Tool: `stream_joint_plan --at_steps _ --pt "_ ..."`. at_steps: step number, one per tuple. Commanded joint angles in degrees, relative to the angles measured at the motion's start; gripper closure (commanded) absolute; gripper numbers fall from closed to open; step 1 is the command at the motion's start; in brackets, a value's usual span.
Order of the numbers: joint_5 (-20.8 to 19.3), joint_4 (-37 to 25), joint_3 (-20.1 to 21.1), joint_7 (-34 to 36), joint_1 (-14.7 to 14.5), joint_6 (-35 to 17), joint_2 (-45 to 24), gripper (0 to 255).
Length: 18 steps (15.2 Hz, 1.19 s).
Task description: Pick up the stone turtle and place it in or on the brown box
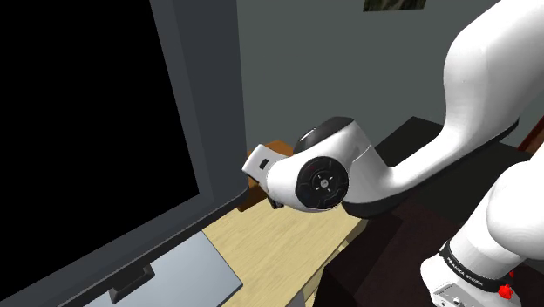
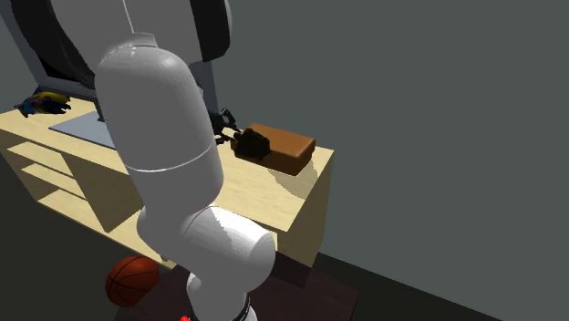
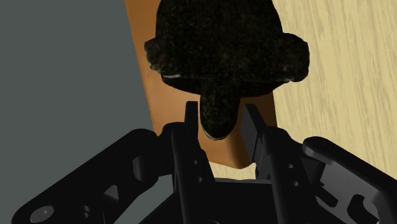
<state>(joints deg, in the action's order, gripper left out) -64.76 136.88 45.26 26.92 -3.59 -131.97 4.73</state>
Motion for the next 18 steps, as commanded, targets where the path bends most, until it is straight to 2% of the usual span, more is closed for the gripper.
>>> stream_joint_plan --at_steps 1,13,18 --pt "2.1 -0.3 -0.4 -2.2 -0.1 -0.3 1.6 255" --pt "12.7 -2.2 -3.3 -13.9 -2.2 0.3 9.1 255" --pt "7.3 -9.4 -4.4 -16.2 2.4 -0.1 1.7 255"
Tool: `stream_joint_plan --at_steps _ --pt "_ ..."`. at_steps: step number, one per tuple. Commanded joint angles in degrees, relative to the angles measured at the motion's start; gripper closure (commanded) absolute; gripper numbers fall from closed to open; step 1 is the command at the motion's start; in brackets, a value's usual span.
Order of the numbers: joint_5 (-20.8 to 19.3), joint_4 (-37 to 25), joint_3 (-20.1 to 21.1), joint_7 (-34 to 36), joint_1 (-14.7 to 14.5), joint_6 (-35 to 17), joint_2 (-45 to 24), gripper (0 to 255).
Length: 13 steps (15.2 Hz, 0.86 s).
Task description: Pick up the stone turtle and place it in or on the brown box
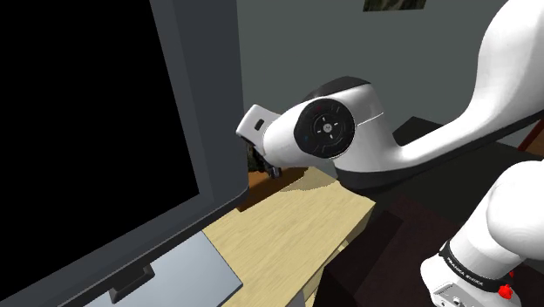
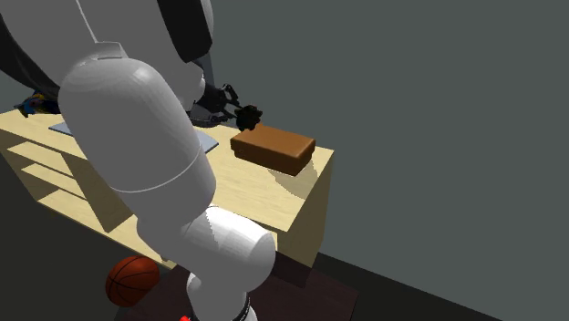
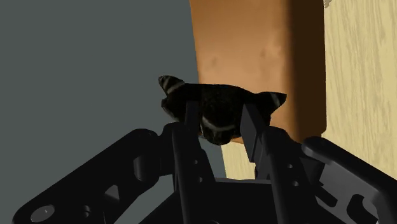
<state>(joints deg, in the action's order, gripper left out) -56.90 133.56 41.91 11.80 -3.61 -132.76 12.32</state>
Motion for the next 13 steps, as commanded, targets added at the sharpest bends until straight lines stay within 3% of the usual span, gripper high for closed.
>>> stream_joint_plan --at_steps 1,5,7,13 --pt "-1.5 -7.7 -1.2 -1.6 3.2 0.7 -7.5 255" --pt "-5.0 -14.3 -1.4 -3.8 5.8 1.4 -13.8 255" --pt "-6.5 -13.8 -0.7 -2.2 6.3 1.2 -14.7 255" --pt "-13.0 -12.8 12.1 3.3 18.2 2.5 -19.1 255"
